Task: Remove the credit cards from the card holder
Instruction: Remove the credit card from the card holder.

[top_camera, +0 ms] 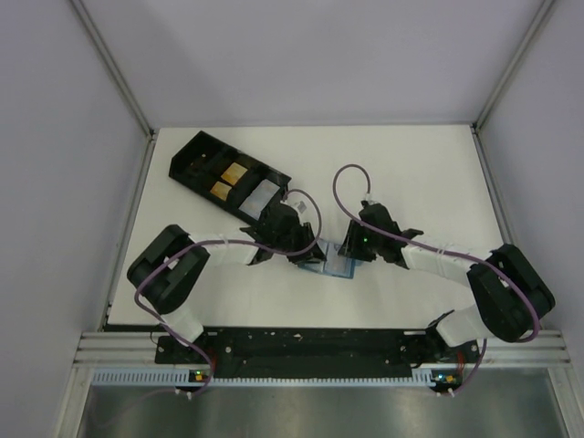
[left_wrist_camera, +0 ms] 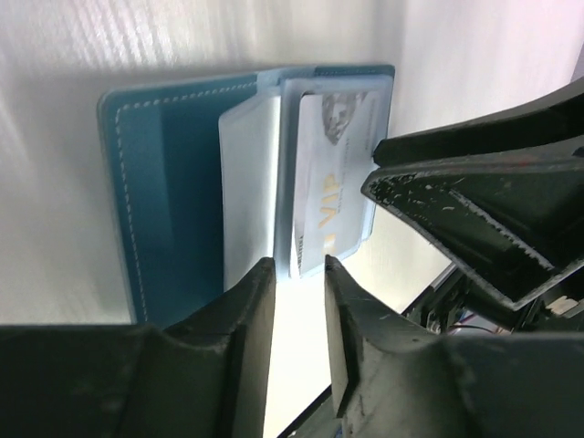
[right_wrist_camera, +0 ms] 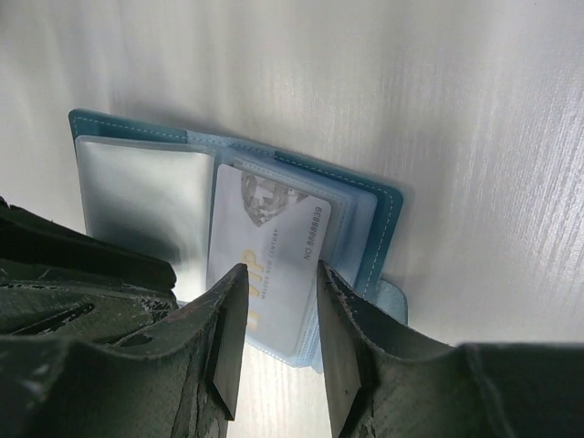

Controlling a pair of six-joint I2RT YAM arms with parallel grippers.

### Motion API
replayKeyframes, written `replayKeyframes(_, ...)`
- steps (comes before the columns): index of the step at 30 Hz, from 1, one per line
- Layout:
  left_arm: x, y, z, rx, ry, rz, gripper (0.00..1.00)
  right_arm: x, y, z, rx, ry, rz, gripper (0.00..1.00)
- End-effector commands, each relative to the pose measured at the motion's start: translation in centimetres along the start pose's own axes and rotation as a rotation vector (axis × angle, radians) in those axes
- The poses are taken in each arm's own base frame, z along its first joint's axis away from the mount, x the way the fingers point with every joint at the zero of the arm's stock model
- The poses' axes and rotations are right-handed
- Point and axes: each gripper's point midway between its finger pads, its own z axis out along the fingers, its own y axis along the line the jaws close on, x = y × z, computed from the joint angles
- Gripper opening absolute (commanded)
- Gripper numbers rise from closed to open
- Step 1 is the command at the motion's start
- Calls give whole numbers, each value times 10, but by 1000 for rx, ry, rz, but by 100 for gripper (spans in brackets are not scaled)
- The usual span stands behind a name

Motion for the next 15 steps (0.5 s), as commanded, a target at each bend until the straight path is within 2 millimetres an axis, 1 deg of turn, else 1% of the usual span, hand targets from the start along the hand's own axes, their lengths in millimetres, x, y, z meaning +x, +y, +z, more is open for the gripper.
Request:
replayKeyframes(1,-18,-22,4,65,-21,41,36,-11,0,-5,5,-42,-21,36)
replayKeyframes(3,-19,-20,7,55,-17,43,40,-9,-1,-4,7,-34,-26,36)
replayKeyframes(9,-14,-10,15,32,10,28,47,-2,-2,2,0,-3,-32,35)
replayKeyframes(15,-9,-10,20,58,33,13,48,5,-2,8,-13,22,-28,35)
